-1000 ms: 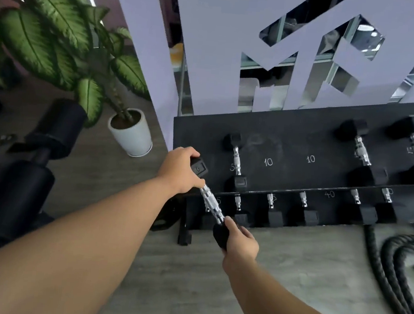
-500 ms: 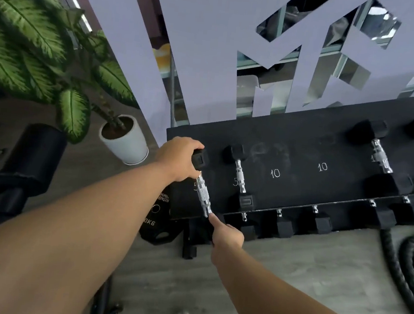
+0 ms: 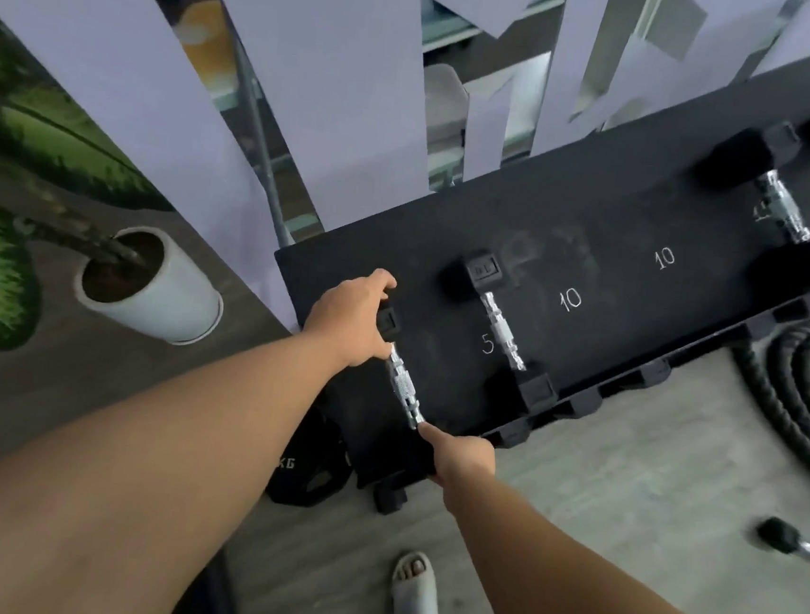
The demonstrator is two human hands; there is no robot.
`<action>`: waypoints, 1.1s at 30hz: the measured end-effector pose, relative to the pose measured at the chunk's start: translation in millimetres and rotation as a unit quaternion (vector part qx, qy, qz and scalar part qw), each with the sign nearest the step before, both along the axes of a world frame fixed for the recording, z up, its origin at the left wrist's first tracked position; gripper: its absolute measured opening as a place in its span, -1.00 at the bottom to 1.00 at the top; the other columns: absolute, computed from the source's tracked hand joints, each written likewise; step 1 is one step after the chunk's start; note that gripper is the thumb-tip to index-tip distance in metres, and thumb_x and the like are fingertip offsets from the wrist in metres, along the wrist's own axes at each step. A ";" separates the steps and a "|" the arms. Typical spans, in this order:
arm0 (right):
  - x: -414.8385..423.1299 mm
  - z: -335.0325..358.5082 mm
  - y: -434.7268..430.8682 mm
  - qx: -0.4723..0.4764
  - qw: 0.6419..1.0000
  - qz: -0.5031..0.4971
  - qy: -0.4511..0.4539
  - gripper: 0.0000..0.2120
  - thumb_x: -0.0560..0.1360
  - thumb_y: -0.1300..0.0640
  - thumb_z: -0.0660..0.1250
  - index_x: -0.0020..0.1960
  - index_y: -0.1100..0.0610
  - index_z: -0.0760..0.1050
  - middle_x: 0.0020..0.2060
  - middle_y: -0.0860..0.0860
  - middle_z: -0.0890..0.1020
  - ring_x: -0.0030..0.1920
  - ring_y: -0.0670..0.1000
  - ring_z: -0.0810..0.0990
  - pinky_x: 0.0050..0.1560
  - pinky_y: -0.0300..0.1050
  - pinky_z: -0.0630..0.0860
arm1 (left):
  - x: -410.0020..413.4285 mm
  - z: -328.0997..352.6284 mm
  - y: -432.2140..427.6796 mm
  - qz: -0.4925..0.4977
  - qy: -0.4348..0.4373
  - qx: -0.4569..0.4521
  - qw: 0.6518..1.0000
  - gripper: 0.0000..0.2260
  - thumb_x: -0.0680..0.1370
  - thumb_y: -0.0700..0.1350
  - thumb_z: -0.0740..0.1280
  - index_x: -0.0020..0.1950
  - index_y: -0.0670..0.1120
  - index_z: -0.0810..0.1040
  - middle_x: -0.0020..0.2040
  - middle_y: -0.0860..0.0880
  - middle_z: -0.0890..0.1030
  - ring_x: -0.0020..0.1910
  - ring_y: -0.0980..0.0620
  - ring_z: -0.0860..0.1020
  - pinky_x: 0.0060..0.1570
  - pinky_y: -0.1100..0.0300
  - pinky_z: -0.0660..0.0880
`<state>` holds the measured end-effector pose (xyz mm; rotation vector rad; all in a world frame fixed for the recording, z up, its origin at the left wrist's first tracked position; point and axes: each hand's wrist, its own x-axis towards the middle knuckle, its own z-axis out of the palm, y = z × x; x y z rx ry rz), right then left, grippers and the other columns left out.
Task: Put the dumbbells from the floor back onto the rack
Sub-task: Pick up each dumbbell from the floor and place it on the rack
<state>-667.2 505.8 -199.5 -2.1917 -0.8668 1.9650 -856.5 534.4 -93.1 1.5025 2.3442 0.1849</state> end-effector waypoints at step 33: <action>49.6 69.7 59.8 0.292 0.933 0.205 -0.050 -0.63 0.53 -0.01 0.39 0.31 0.03 0.51 0.25 0.02 0.51 0.24 0.07 0.54 0.29 0.07 0.51 | 19.1 -2.4 -13.6 0.007 -0.024 -0.049 0.998 -0.45 0.48 0.27 0.40 0.40 0.09 0.42 0.33 0.08 0.50 0.25 -0.02 0.51 0.10 0.00 0.52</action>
